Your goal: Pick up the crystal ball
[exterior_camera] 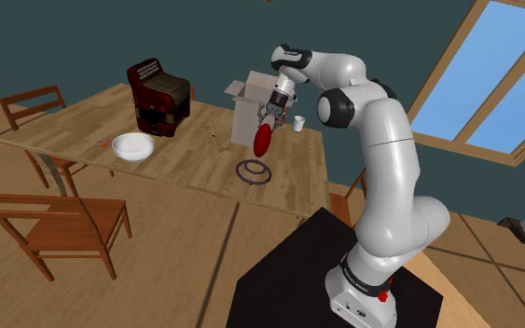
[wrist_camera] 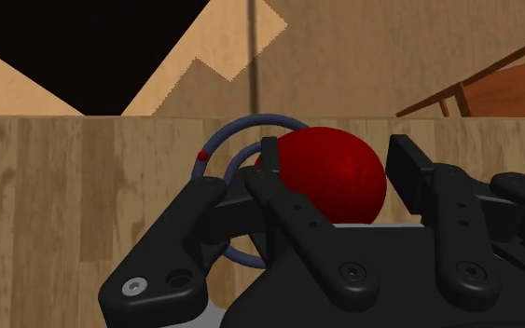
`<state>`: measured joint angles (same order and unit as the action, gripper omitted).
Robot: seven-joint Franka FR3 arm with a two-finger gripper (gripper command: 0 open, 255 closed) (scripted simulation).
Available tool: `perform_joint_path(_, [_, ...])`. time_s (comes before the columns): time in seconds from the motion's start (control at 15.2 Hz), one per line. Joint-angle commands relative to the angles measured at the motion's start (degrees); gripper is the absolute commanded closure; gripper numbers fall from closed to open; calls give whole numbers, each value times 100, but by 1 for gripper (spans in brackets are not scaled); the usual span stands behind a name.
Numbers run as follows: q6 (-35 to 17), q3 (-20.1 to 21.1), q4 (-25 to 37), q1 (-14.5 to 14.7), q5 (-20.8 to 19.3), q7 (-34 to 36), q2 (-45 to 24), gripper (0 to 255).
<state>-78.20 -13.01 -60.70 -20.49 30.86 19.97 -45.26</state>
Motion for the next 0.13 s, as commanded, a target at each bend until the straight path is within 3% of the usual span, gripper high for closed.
perform_joint_path(0.0, [75, 5, 86, -13, 3, 34, 1, 255])
perform_joint_path(0.07, [75, 5, 87, -13, 3, 34, 0, 255])
